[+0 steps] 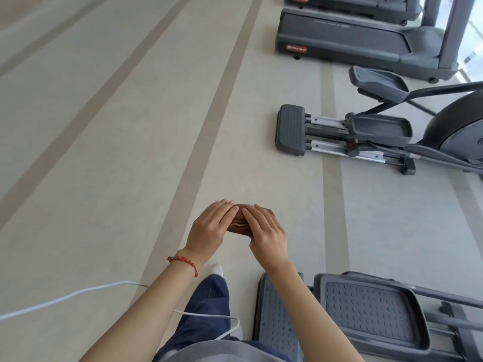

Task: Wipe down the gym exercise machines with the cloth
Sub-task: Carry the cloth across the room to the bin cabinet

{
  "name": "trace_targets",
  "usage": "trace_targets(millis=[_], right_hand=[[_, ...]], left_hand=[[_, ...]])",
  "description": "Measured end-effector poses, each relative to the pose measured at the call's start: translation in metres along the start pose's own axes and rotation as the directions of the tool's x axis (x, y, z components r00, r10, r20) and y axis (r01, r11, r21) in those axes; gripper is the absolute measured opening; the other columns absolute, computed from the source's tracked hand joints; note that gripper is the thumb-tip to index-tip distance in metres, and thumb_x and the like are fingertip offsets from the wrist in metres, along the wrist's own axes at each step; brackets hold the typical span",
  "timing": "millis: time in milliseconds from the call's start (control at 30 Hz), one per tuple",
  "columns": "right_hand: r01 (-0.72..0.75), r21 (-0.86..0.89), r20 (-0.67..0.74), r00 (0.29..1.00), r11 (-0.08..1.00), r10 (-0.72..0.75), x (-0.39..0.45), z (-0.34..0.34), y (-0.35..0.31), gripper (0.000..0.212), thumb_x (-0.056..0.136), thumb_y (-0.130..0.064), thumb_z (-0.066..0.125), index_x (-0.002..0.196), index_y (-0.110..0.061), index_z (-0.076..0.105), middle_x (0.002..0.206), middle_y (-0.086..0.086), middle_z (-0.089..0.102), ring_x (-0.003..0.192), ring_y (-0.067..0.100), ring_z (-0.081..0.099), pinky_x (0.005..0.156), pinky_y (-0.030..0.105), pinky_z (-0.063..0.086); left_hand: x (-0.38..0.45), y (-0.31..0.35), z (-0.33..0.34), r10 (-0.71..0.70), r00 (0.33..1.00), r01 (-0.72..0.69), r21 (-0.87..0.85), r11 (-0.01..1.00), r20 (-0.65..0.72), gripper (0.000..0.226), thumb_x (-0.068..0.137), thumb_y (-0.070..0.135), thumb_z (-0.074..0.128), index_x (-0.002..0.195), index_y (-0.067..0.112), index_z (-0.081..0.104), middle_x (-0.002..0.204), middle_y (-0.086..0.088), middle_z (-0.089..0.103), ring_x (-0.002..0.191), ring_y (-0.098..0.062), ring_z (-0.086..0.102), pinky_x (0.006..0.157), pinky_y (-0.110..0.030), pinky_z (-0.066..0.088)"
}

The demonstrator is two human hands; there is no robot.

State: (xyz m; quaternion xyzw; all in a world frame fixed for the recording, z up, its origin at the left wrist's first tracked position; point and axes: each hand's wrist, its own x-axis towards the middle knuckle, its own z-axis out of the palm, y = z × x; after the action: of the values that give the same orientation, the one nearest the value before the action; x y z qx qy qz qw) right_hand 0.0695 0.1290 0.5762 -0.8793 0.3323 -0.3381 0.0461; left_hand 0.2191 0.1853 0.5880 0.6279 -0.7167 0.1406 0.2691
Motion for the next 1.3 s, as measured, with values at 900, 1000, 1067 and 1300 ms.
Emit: trace_targets(millis=[900, 1000, 1067, 1300], right_hand=[[0.281, 0.227, 0.048, 0.953, 0.933, -0.299, 0.256, 0.145, 0.085, 0.049, 0.065, 0.020, 0.055, 0.106, 0.000, 0.070, 0.110, 0.010, 0.070, 0.103, 0.030, 0.067, 0.089, 0.040, 0.054], [0.361, 0.275, 0.049, 0.920, 0.891, -0.388, 0.281, 0.159, 0.092, 0.045, 0.073, 0.015, 0.045, 0.108, -0.001, 0.068, 0.110, 0.010, 0.070, 0.103, 0.030, 0.067, 0.089, 0.039, 0.053], [0.406, 0.308, 0.046, 0.897, 0.861, -0.439, 0.293, 0.167, 0.094, 0.043, 0.075, 0.014, 0.043, 0.106, 0.000, 0.070, 0.109, 0.009, 0.070, 0.103, 0.029, 0.067, 0.089, 0.039, 0.052], [0.531, 0.429, 0.001, 0.809, 0.731, -0.588, 0.316, 0.190, 0.090, 0.041, 0.076, 0.015, 0.044, 0.104, 0.001, 0.071, 0.107, 0.011, 0.071, 0.100, 0.029, 0.068, 0.087, 0.039, 0.054]], left_hand=[[0.152, -0.184, 0.069, -0.270, 0.946, 0.304, 0.201, 0.931, -0.180, 0.050, 0.102, 0.004, 0.021, 0.101, -0.003, 0.070, 0.104, -0.015, 0.069, 0.098, -0.029, 0.066, 0.091, -0.037, 0.052], [0.159, -0.190, 0.074, -0.343, 0.909, 0.397, 0.239, 0.886, -0.238, 0.048, 0.101, 0.001, 0.023, 0.101, -0.003, 0.070, 0.104, -0.015, 0.069, 0.098, -0.030, 0.066, 0.092, -0.036, 0.051], [0.162, -0.194, 0.075, -0.387, 0.885, 0.450, 0.263, 0.853, -0.261, 0.048, 0.100, 0.000, 0.023, 0.101, -0.003, 0.070, 0.104, -0.015, 0.069, 0.098, -0.030, 0.066, 0.092, -0.036, 0.051], [0.159, -0.191, 0.072, -0.499, 0.803, 0.593, 0.345, 0.728, -0.327, 0.052, 0.101, 0.001, 0.019, 0.099, -0.003, 0.071, 0.103, -0.014, 0.070, 0.096, -0.029, 0.067, 0.092, -0.034, 0.050]])
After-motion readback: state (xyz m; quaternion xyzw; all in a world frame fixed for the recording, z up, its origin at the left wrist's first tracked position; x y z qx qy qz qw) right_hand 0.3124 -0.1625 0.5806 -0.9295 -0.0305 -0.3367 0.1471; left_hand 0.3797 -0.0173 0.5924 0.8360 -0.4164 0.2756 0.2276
